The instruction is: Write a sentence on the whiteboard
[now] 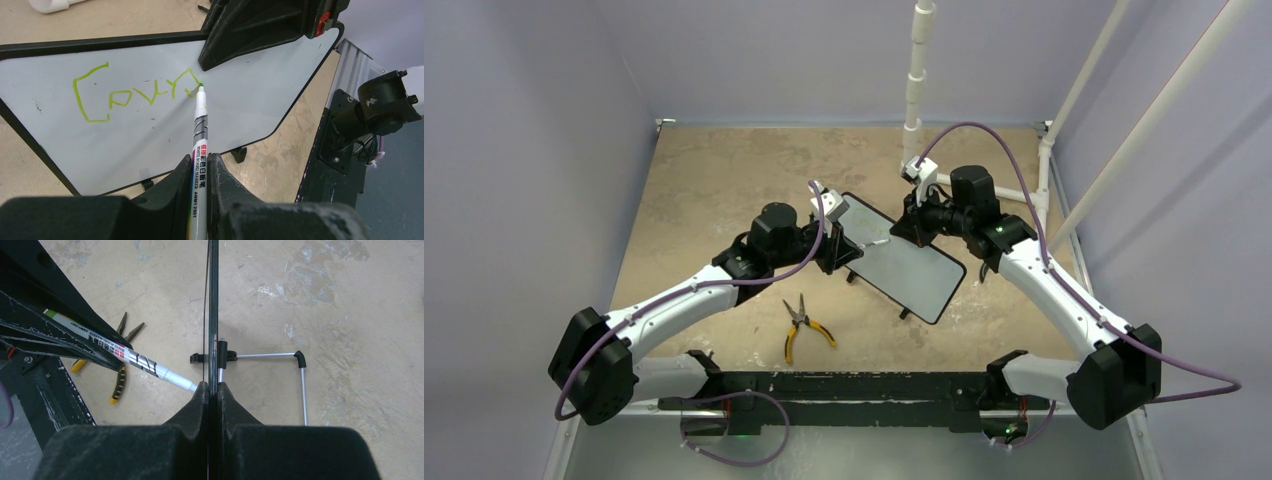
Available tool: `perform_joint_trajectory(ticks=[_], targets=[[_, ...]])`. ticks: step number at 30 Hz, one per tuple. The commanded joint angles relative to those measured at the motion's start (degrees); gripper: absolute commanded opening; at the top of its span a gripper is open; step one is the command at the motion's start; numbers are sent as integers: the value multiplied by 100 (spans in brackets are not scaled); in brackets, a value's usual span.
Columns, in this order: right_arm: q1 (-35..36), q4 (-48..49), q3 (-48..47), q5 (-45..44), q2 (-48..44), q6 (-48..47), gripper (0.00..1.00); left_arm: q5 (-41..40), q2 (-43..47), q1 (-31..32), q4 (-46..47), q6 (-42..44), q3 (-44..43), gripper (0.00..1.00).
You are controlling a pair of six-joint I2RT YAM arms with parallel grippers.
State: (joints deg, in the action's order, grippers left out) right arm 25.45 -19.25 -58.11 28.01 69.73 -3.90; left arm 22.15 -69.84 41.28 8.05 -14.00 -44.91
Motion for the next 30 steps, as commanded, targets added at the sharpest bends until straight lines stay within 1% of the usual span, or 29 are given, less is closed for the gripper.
perform_joint_trajectory(ticks=[1,11,18,30], targets=[[30,93,-16,143,23,12,0,-20,-78,-5,168,-28,-190,0],[30,90,-11,117,31,12,0,12,-169,7,180,-93,-159,0],[29,95,-16,126,52,12,0,155,-225,17,470,-234,-223,0],[30,106,1,126,57,12,0,69,208,3,601,-255,-104,0]])
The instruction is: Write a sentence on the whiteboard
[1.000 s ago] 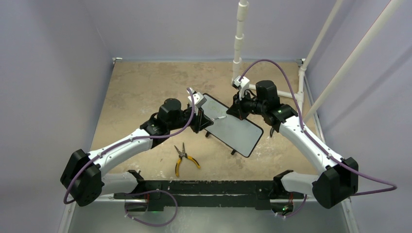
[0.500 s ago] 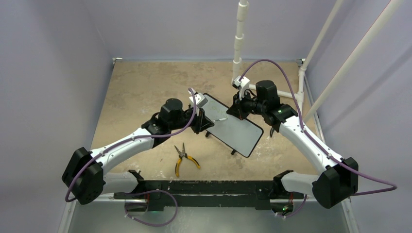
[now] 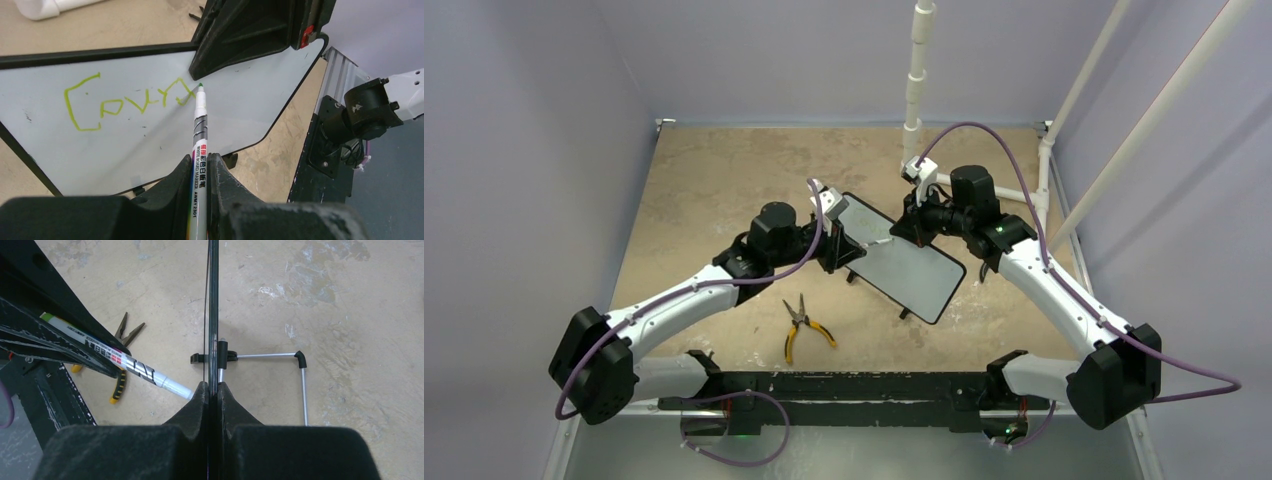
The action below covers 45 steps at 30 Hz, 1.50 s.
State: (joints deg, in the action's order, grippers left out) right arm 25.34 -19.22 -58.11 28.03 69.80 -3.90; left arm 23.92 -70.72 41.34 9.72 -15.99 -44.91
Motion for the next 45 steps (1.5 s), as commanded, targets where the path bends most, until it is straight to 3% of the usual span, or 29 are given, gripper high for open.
perform_joint_trajectory(ticks=[1,10,45], targets=[[41,104,1,124,51,12,0,-147,343,4,401,-47,-93,0],[41,89,1,124,34,12,0,-525,458,-3,-81,139,-28,0],[41,92,-8,133,34,12,0,-925,236,-12,-286,263,-80,0]])
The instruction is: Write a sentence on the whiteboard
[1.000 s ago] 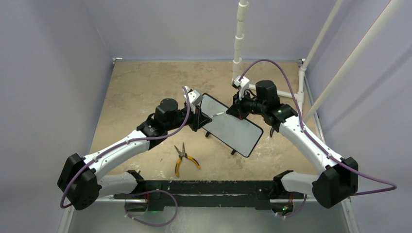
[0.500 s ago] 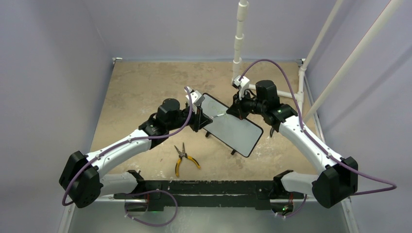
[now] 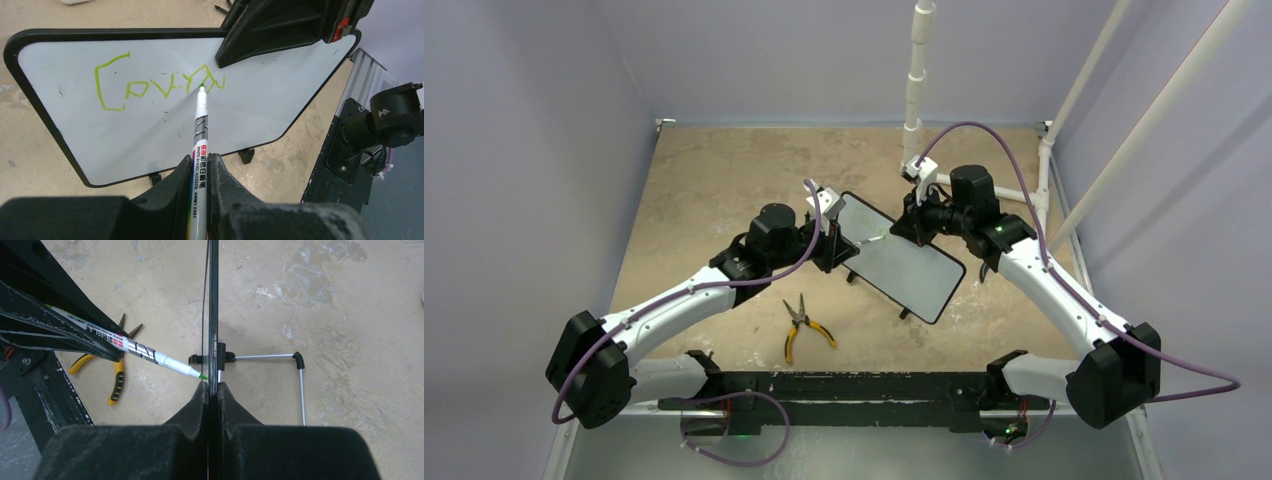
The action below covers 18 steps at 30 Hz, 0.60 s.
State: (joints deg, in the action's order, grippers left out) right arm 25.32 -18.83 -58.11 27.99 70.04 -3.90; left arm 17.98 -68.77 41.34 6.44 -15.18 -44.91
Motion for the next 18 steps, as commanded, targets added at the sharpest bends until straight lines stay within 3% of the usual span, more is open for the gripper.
perform_joint_trajectory(ticks=[1,18], targets=[[39,55,-8,145,10,12,0,-323,33,-12,41,182,-81,0],[43,46,-8,163,18,12,0,563,298,-3,650,250,55,0]])
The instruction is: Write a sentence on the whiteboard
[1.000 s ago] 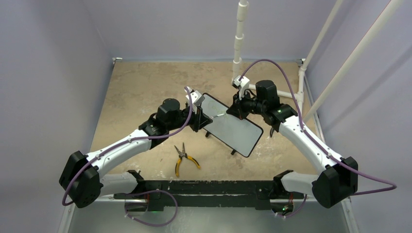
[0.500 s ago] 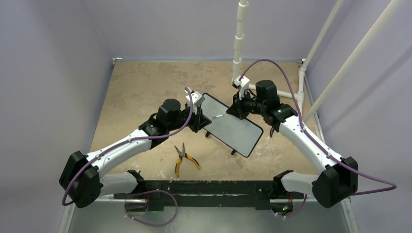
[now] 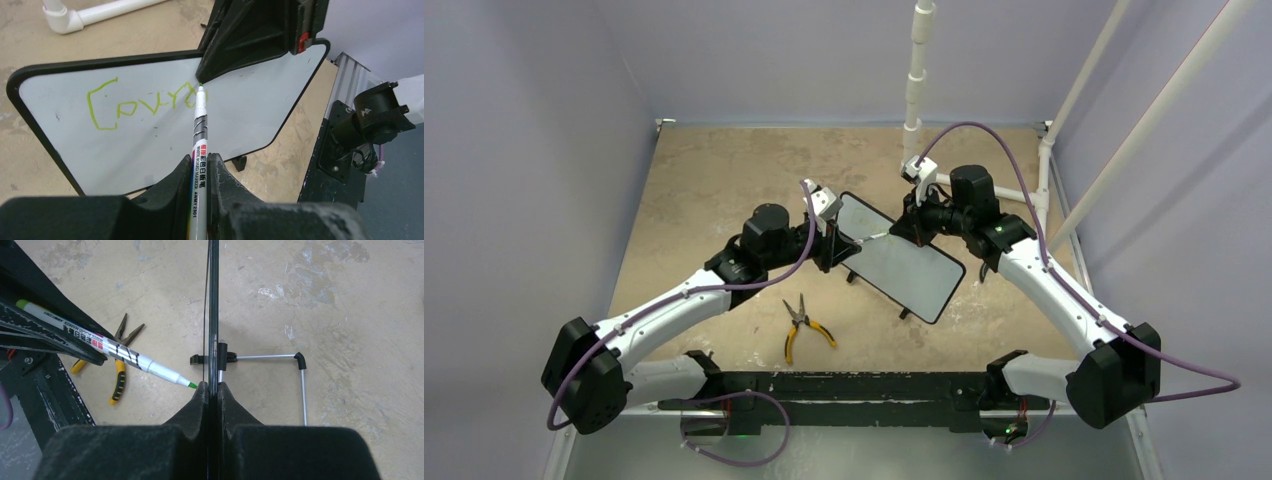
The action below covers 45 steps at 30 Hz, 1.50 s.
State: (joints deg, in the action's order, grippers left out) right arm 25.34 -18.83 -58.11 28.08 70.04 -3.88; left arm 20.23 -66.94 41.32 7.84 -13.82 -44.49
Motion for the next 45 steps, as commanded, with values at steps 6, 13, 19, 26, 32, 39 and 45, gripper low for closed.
perform_joint_trajectory(ticks=[6,13,19,26,32,39,45], targets=[[41,46,-8,163,1,10,0,533,-117,33,606,-3,-16,0],[41,42,-3,163,-8,10,0,561,-257,99,616,-59,-34,0],[40,54,-7,163,-8,10,0,508,-326,130,670,-108,-76,0],[46,49,1,172,-25,10,0,438,-420,170,650,-129,-146,0],[41,49,1,172,-34,10,0,394,-462,177,660,-145,-205,0],[47,51,1,172,-32,10,0,412,-561,199,694,-156,-300,0],[48,51,1,177,-34,10,0,339,-573,205,741,-191,-326,0]])
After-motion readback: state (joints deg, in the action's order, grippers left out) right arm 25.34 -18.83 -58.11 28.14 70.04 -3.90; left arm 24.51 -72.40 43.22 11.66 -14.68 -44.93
